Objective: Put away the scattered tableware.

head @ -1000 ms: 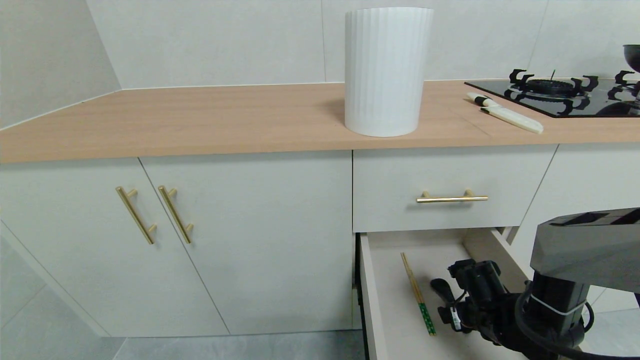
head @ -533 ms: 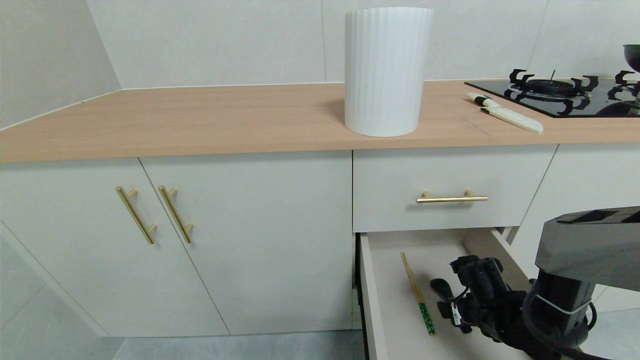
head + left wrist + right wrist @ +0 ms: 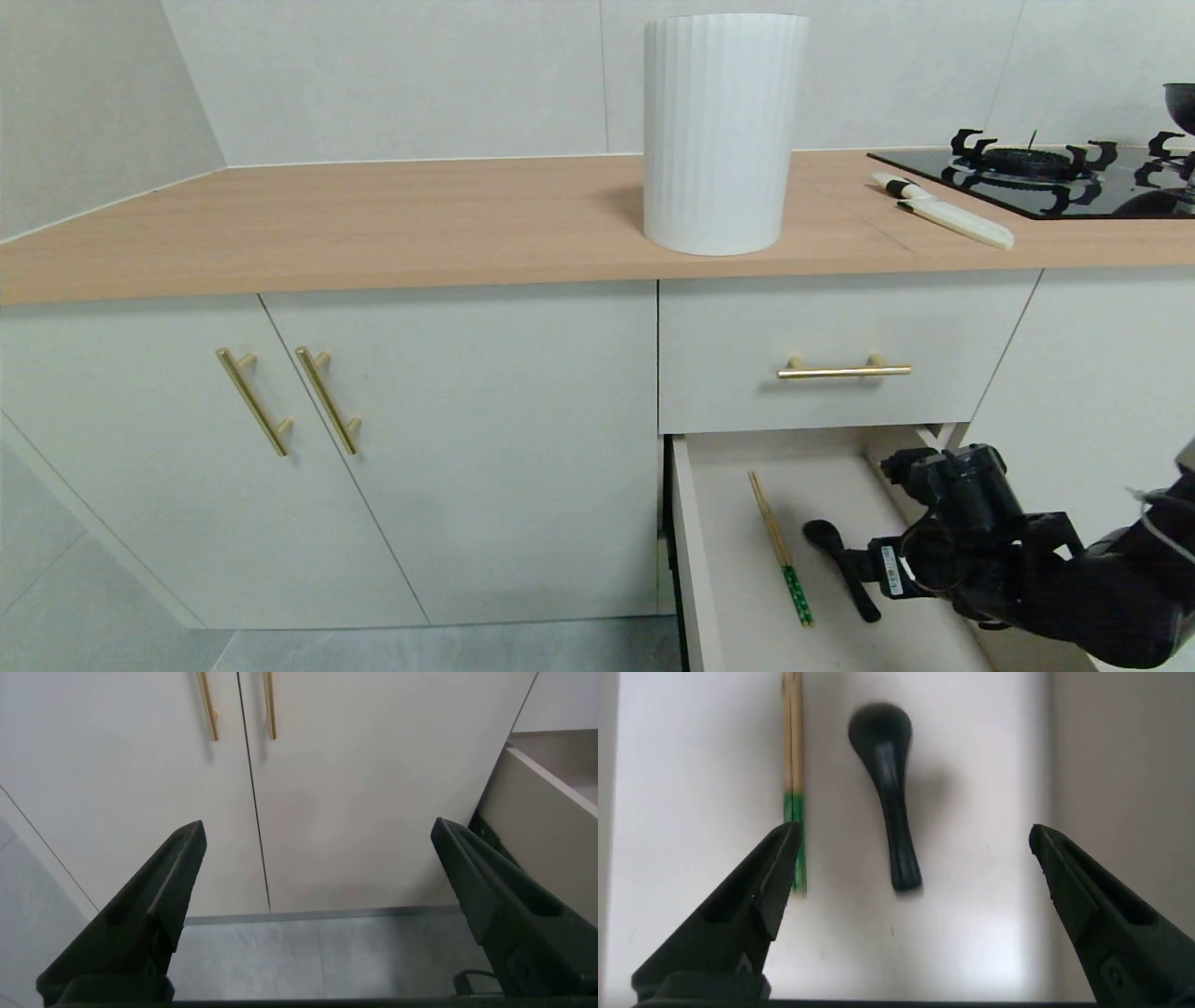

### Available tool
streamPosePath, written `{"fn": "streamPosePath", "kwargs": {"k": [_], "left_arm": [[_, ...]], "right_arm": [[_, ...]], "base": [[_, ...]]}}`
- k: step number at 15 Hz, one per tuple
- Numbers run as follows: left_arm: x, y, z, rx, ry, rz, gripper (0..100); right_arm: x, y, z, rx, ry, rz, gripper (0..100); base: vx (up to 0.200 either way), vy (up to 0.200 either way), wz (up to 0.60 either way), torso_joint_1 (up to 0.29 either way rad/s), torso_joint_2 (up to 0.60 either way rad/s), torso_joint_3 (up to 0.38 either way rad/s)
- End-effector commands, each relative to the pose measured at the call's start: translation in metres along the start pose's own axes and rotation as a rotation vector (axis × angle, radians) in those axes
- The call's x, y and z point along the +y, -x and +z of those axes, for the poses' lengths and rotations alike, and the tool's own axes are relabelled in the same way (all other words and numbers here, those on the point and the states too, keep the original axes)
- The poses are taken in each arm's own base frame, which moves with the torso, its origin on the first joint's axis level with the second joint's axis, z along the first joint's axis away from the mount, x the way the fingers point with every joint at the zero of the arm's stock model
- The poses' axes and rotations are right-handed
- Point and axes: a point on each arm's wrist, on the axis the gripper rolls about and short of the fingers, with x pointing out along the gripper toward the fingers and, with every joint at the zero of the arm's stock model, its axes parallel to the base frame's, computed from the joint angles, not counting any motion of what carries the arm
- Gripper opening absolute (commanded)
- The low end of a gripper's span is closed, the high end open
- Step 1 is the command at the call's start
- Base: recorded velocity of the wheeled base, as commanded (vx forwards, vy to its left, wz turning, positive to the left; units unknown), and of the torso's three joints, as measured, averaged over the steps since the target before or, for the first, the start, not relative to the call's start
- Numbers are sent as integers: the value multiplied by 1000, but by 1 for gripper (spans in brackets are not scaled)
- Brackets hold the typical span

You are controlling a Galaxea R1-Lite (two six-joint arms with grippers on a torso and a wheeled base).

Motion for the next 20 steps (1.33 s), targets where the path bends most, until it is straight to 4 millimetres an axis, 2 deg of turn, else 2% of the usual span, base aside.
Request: {"fn": "streamPosePath", "kwargs": {"k": [1,3,5,11,19,20], "left_arm": [[0,0,0,0,0,-1,100],[0,0,0,0,0,-1,100],[0,0,0,0,-1,1,100],[0,0,0,0,-3,-2,100],[0,0,0,0,-1,-2,100],[0,0,0,0,-1,-2,100]], "right_arm": [[-6,49,27,-74,-34,54,100],[-8,69,29,-21,-25,98,100],[-9,79,31,11,-16,108,100],[-6,82,27,27,6,117,100],[-6,86,21,51,26,119,100],[-6,86,21,51,26,119,100]], "base": [[0,0,0,0,0,0],[0,0,0,0,0,0],[0,0,0,0,0,0],[0,0,0,0,0,0],[-200,0,0,1,3,4],[0,0,0,0,0,0]]}}
